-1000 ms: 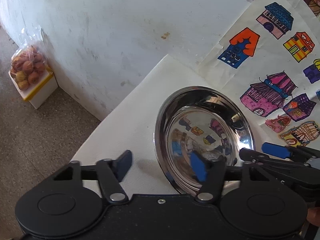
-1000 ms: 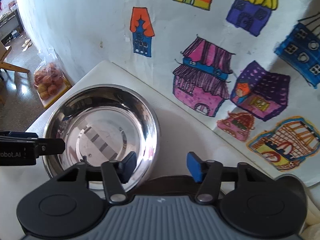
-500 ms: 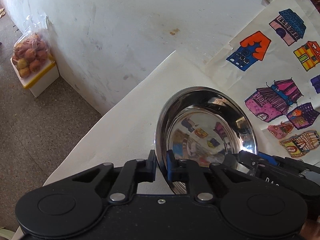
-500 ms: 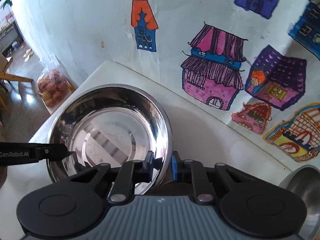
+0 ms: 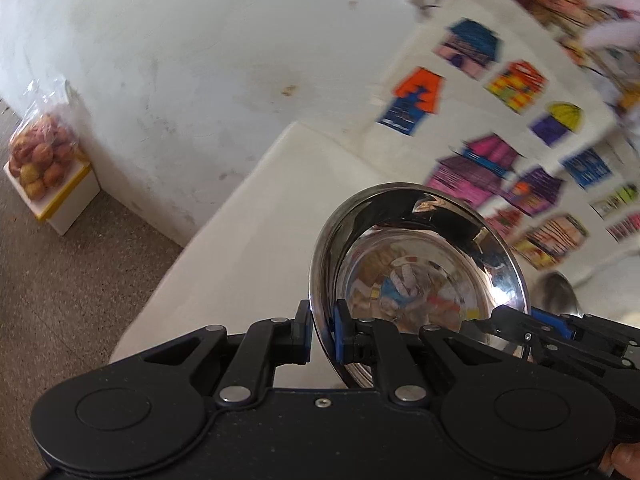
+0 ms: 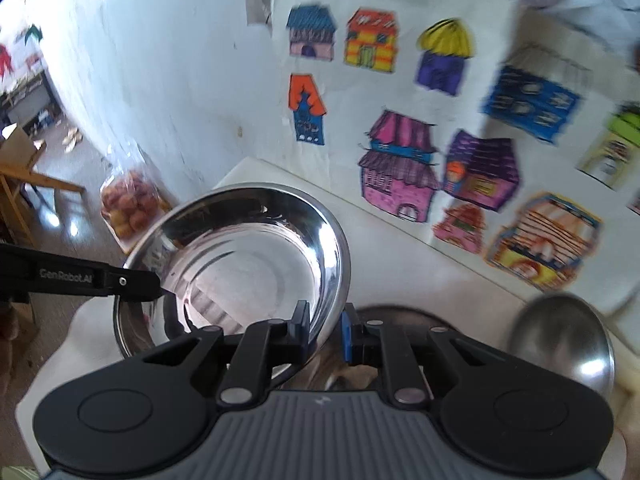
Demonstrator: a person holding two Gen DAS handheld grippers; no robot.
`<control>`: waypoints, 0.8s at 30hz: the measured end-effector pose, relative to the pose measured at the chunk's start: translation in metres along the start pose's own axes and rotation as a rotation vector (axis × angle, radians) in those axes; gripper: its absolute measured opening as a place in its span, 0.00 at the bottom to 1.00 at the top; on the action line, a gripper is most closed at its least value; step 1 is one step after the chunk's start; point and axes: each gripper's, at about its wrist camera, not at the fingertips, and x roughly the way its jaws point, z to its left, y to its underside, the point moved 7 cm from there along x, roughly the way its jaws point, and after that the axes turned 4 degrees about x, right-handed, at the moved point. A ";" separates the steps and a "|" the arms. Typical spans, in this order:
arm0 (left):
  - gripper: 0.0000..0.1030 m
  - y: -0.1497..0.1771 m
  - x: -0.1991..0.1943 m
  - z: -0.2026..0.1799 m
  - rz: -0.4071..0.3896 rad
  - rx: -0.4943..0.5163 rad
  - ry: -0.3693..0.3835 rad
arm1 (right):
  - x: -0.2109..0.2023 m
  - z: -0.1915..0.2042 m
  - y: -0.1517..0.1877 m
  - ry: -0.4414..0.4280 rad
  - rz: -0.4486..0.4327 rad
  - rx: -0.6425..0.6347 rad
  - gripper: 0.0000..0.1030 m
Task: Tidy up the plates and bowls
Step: 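Lift the large plate with both tools and lower it onto the plain steel plate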
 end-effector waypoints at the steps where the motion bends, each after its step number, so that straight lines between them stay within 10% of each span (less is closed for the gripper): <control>1: 0.11 0.004 -0.004 -0.006 0.001 0.012 0.006 | -0.007 -0.002 0.004 0.002 -0.004 0.010 0.17; 24: 0.13 0.135 -0.036 -0.078 0.183 0.343 0.081 | -0.122 -0.032 0.169 -0.029 0.140 0.141 0.24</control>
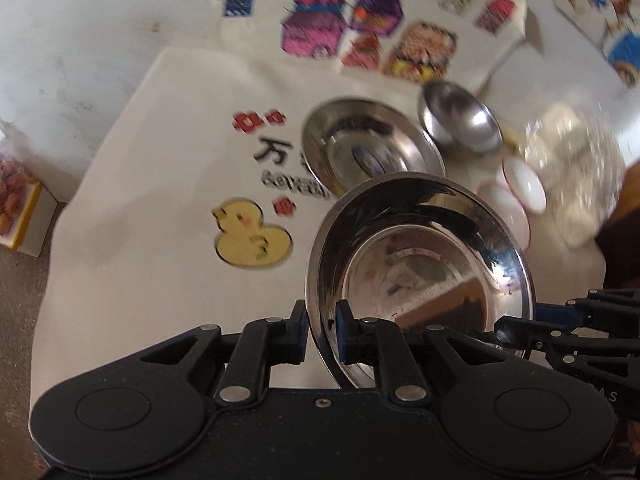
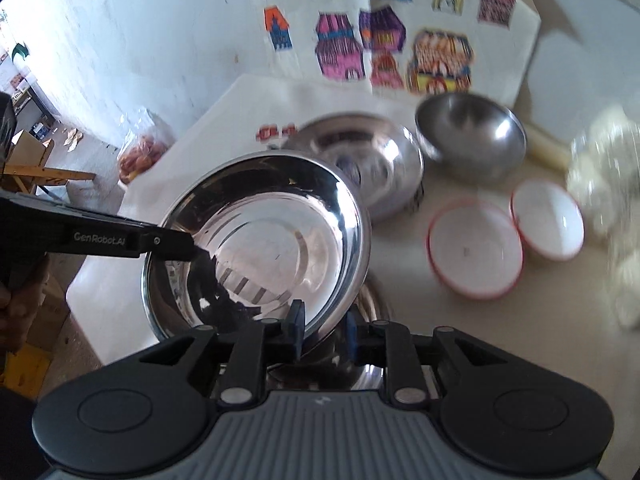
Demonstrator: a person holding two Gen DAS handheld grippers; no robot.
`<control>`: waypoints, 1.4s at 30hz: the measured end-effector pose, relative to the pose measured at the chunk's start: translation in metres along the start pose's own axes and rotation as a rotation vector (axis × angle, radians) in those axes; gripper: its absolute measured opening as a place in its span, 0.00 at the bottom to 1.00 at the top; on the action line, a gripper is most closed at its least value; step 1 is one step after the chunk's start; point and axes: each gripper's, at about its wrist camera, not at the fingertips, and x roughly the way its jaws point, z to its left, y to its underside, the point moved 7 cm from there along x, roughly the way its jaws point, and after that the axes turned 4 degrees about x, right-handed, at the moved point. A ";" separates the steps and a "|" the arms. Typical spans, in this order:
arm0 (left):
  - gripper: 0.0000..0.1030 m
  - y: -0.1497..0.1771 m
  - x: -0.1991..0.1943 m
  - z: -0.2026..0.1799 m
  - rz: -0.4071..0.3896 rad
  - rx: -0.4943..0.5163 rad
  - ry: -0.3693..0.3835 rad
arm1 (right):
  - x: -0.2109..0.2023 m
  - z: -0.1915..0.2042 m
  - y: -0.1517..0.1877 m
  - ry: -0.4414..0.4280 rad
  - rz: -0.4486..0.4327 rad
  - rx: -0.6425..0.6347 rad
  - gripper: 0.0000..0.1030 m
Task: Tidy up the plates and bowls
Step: 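Lift the large plate with both tools and lower it onto the plain steel plate, then open both tools to release the large plate on the stack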
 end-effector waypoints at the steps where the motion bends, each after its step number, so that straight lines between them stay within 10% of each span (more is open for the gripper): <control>1: 0.14 0.002 0.002 -0.003 0.005 0.011 -0.001 | 0.000 -0.002 0.007 0.003 0.010 0.006 0.24; 38: 0.31 0.018 0.044 -0.032 0.132 0.187 -0.058 | 0.014 -0.002 0.046 0.051 0.137 0.088 0.46; 42: 0.54 0.015 0.038 -0.031 0.116 0.182 -0.058 | 0.013 -0.002 0.048 0.058 0.142 0.106 0.59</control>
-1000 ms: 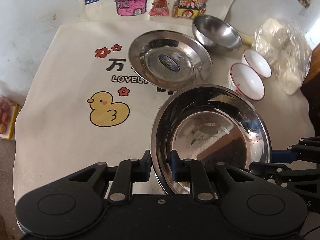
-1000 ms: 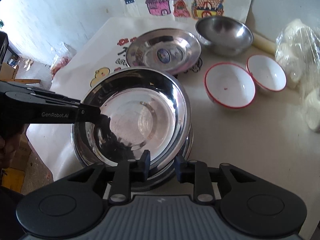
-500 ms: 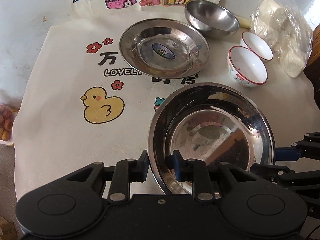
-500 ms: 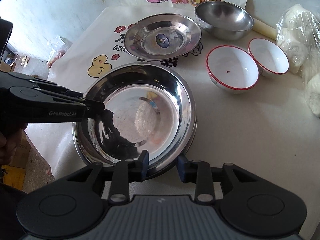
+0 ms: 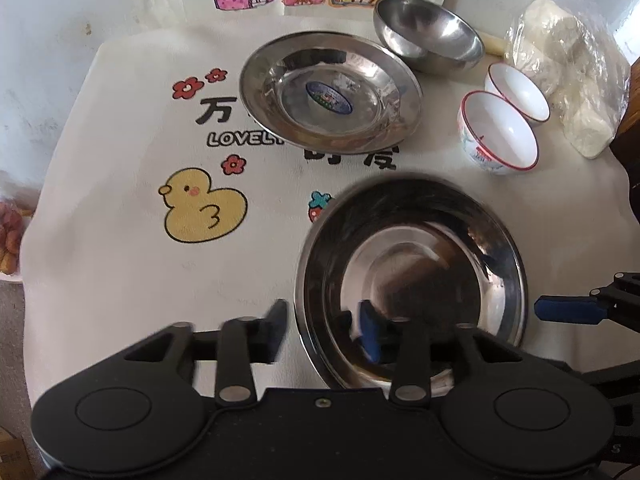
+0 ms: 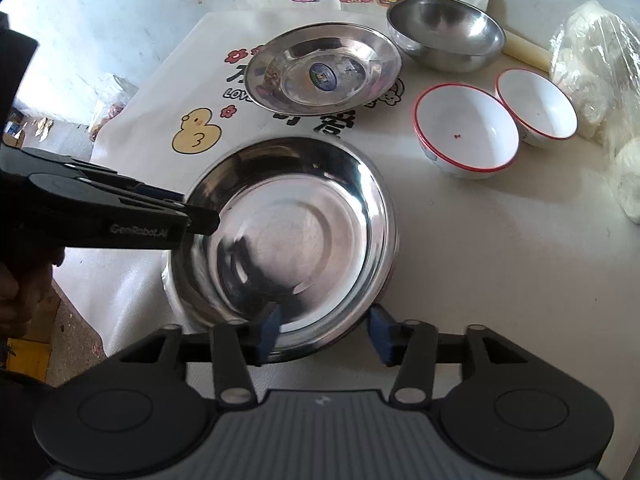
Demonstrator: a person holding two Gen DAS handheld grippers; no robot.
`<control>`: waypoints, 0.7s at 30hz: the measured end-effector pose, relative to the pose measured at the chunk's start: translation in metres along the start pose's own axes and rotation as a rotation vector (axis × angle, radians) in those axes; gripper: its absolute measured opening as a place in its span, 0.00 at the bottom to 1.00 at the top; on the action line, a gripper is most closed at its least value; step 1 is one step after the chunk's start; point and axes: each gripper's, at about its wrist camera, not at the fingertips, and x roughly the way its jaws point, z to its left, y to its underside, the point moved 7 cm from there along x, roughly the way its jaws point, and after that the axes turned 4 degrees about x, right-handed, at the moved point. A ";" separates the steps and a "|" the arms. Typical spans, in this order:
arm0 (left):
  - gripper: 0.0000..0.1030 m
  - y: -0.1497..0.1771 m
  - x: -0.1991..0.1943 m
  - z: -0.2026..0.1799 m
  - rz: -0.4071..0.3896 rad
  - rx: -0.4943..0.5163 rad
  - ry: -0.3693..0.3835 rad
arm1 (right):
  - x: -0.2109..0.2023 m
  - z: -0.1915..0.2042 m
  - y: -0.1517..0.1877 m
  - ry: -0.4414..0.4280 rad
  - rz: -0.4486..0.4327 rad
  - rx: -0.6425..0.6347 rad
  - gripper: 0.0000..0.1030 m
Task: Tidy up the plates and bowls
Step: 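Open both tools to release the large plate on the stack, then move both tools to the rim of the blue-label steel plate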
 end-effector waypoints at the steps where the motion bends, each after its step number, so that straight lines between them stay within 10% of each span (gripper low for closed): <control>1: 0.66 -0.001 -0.002 0.001 -0.005 -0.002 -0.007 | -0.001 0.000 0.000 -0.006 -0.004 0.005 0.61; 12: 0.91 -0.012 -0.023 0.035 -0.088 -0.059 -0.107 | -0.007 -0.005 -0.012 0.005 -0.057 0.086 0.97; 21: 0.96 -0.022 -0.039 0.077 -0.141 -0.091 -0.109 | -0.020 -0.004 -0.055 0.026 -0.230 0.116 1.00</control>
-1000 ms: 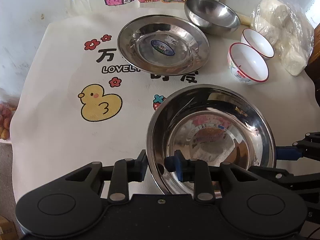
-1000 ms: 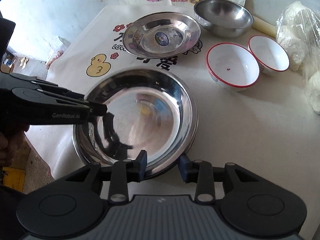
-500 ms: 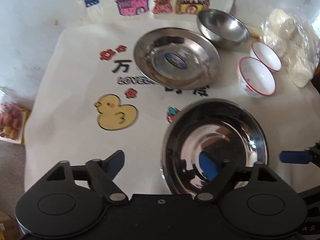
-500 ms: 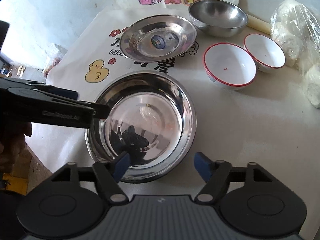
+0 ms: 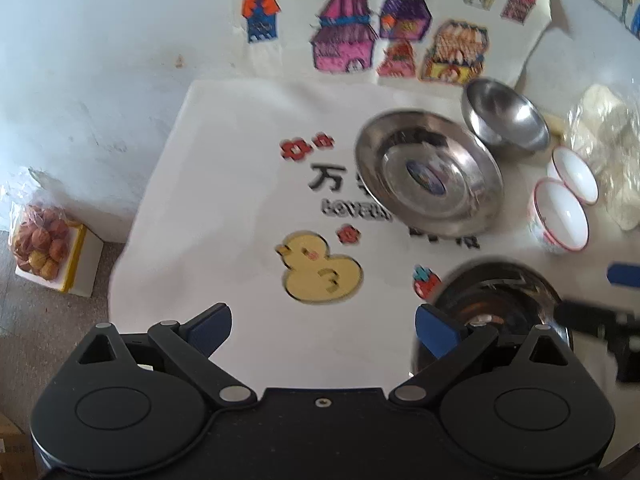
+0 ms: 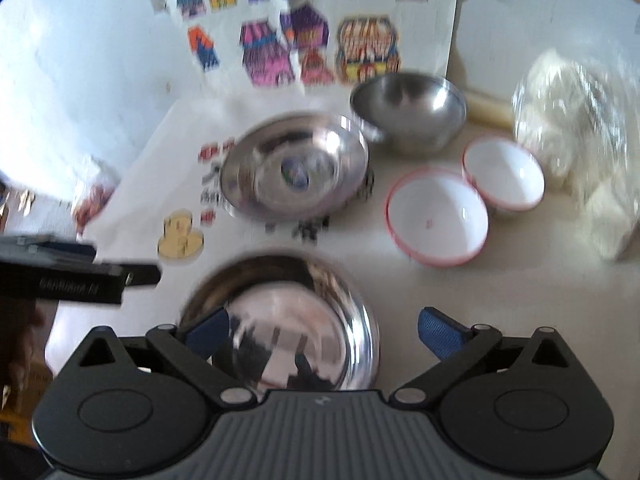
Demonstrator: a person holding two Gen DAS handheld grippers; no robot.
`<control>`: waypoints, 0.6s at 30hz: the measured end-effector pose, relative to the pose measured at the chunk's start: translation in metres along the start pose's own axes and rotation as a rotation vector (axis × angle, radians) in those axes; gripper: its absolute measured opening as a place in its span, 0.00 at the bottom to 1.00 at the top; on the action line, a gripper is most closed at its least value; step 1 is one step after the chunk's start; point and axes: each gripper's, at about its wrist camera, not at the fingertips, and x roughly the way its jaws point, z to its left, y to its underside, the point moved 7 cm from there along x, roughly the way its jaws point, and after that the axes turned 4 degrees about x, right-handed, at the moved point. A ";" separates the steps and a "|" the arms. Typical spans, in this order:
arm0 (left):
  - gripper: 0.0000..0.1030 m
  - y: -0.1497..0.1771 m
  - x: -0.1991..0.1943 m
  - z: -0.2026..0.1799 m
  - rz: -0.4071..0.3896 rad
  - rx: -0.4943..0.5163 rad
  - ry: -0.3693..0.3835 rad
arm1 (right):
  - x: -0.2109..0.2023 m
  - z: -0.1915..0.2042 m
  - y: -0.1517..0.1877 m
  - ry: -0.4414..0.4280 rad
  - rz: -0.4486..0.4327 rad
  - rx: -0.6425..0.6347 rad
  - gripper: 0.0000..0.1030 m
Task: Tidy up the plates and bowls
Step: 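Move both tools to the rim of the blue-label steel plate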
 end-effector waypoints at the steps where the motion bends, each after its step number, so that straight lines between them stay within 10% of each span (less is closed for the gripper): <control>1: 0.97 -0.003 -0.003 0.006 -0.013 -0.008 -0.002 | 0.001 0.002 -0.006 -0.005 -0.023 0.001 1.00; 18: 0.99 -0.049 0.000 0.059 -0.042 -0.199 0.076 | 0.074 -0.002 -0.083 0.053 -0.143 0.009 1.00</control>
